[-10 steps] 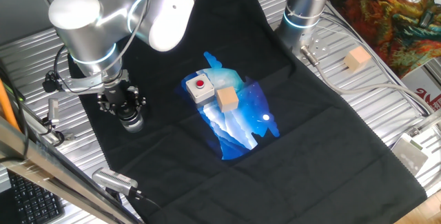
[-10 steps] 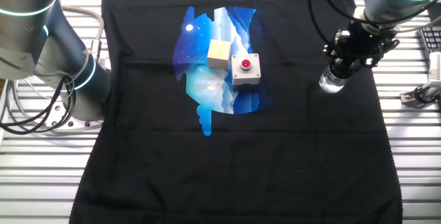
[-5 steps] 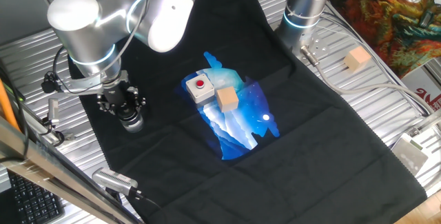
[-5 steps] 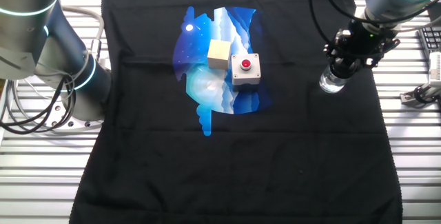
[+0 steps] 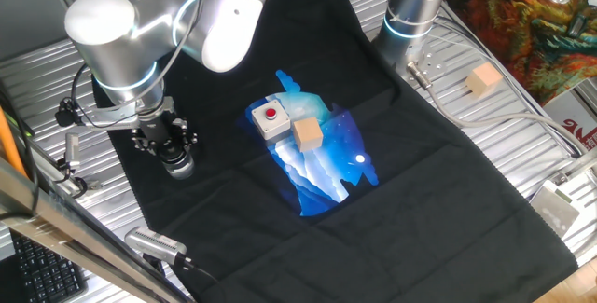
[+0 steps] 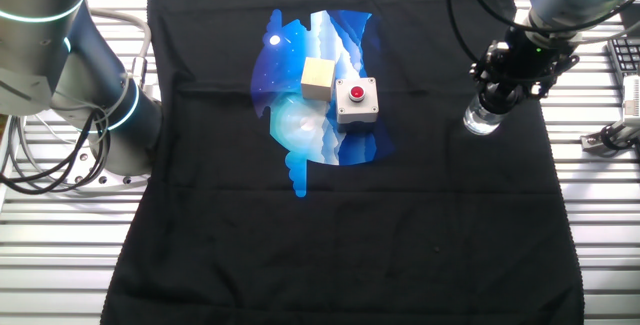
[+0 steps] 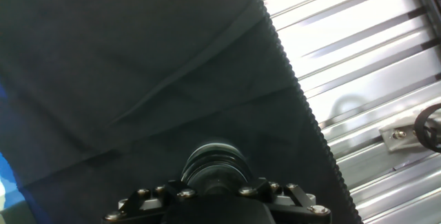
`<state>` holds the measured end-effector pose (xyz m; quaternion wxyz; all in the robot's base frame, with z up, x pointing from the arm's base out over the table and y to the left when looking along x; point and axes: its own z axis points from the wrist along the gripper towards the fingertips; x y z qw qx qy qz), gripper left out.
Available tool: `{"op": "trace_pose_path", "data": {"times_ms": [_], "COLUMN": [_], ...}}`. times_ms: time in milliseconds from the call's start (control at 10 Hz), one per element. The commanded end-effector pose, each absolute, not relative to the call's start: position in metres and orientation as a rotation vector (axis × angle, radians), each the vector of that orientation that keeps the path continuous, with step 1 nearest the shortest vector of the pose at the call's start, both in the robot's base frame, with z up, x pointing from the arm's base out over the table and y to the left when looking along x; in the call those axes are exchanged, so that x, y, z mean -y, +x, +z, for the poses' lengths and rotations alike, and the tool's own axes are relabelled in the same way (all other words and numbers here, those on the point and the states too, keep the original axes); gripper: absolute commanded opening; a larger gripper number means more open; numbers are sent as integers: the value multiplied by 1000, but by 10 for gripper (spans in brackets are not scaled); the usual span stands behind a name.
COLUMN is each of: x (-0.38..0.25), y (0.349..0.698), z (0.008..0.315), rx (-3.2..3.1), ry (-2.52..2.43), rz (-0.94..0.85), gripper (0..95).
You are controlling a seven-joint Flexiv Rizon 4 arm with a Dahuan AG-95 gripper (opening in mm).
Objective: Screw the lid onto the jar
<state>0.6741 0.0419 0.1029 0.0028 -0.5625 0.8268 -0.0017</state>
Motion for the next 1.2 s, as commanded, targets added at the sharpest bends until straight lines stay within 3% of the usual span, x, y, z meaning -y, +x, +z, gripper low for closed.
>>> {"op": "trace_pose_path", "data": {"times_ms": [100,1200], "x": [-41,-41], "y": [674,674], "z": [102,103], "rx": [-2602,-2633], "ry": [-1753,-1727], "rz": [-9,-24], "gripper": [0,0]}}
